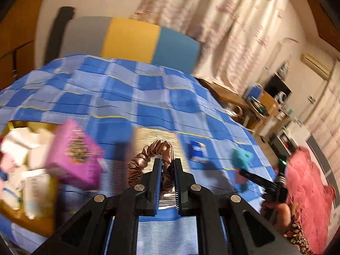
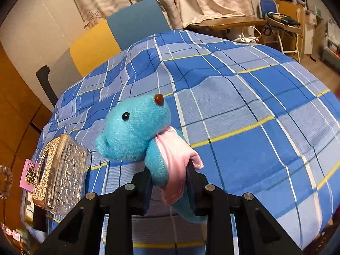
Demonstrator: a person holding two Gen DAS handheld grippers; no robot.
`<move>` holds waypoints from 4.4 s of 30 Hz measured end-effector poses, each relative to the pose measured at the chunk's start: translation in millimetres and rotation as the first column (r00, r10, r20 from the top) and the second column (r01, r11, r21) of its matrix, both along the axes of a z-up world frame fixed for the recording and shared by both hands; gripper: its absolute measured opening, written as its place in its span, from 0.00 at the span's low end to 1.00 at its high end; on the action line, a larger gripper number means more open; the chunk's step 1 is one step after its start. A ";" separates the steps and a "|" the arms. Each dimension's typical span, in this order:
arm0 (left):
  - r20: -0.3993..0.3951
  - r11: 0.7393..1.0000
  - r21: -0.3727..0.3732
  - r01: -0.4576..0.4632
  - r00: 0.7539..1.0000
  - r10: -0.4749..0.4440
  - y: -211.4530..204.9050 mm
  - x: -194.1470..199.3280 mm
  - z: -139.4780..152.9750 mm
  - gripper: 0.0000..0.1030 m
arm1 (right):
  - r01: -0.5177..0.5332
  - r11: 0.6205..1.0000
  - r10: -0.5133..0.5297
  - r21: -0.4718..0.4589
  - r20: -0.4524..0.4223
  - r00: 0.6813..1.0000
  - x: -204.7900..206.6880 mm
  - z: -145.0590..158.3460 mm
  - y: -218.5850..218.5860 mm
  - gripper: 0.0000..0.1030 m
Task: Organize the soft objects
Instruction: 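Carry the scrunchie into the gold tray and open the left tool, then lower the blue plush into the gold tray and open the right tool, then grasp the blue Tempo tissue pack with the right tool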
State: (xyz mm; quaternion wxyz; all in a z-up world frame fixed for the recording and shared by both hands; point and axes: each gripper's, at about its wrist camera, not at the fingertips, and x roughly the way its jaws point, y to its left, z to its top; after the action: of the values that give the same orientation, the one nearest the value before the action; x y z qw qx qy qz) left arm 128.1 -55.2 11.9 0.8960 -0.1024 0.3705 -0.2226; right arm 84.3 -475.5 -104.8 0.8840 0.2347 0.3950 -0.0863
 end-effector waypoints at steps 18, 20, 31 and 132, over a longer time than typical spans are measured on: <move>-0.093 0.930 0.089 -0.357 0.926 0.365 198.5 54.6 -75.4 0.09 | 0.047 0.999 -0.047 -0.011 0.027 0.999 -29.2 35.6 30.0 0.27; -0.098 0.921 0.125 -0.368 0.919 0.381 205.3 62.8 -85.7 0.09 | 0.035 0.999 -0.034 -0.017 0.047 0.998 -29.0 45.7 41.5 0.27; -0.138 0.908 0.202 -0.366 0.908 0.397 214.6 66.5 -126.2 0.34 | -0.039 0.997 0.046 -0.065 0.115 0.992 -24.3 85.2 95.2 0.27; -0.160 0.858 0.273 -0.436 0.859 0.487 213.9 -34.9 -114.2 0.40 | -0.079 0.991 0.050 -0.109 -0.248 0.968 176.5 -52.5 91.3 0.51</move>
State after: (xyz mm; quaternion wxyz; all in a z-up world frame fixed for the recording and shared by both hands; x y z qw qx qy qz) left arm 93.2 158.7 -102.2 0.8813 -0.1097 0.4562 0.0568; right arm 260.8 -384.2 -157.3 0.8434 0.1565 0.5024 -0.1090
